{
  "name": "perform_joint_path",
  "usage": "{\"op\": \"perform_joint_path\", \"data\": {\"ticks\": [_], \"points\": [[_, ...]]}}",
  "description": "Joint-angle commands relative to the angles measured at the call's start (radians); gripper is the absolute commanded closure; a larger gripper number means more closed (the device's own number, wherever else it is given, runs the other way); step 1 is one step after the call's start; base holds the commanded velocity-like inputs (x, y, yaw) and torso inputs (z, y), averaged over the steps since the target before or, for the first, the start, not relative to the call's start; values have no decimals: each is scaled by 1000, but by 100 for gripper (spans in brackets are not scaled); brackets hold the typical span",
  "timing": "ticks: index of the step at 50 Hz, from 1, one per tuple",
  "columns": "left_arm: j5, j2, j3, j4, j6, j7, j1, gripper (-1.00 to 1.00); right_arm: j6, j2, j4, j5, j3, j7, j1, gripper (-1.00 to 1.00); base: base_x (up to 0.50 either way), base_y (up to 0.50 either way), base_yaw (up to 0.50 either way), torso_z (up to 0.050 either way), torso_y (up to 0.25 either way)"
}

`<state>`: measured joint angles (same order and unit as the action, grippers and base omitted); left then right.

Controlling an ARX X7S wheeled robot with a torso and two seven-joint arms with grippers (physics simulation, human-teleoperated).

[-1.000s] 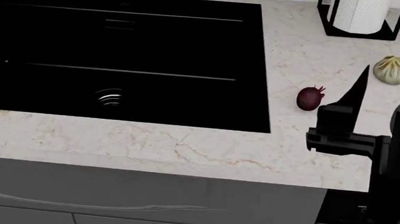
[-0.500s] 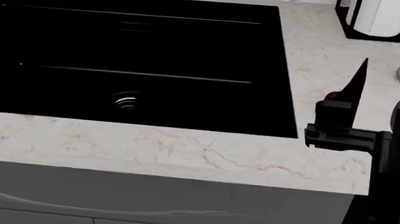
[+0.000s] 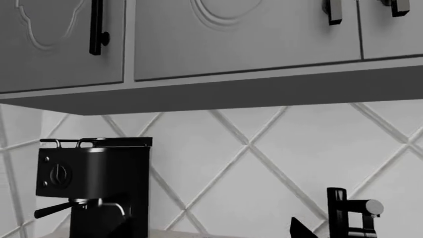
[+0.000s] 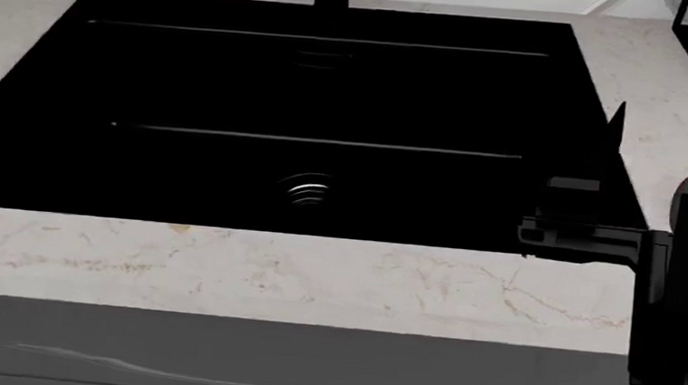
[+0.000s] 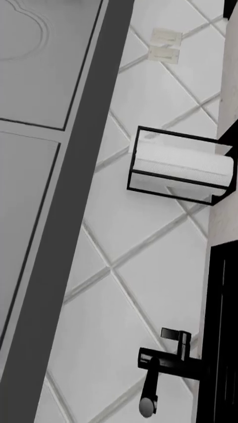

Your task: Turn the sink spout to the right.

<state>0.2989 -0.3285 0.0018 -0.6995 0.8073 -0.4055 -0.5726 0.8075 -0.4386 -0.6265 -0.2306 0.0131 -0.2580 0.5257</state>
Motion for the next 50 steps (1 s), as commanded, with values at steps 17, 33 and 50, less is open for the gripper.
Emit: {"op": "perform_joint_path", "data": {"ticks": [17,33,50], "points": [[8,-6,12,1,7,-8,-17,-100,-2,6,-2,-26,16,3,-10,-100,160,250,0,0,0],[11,-11,23,2,16,-12,-29,-100,13,7,-17,-39,28,-3,-14,-100,202,39,0,0,0],[15,-16,29,7,20,-16,-33,-100,-6,7,-12,-36,28,-9,-34,-100,196,0,0,0,0]]}}
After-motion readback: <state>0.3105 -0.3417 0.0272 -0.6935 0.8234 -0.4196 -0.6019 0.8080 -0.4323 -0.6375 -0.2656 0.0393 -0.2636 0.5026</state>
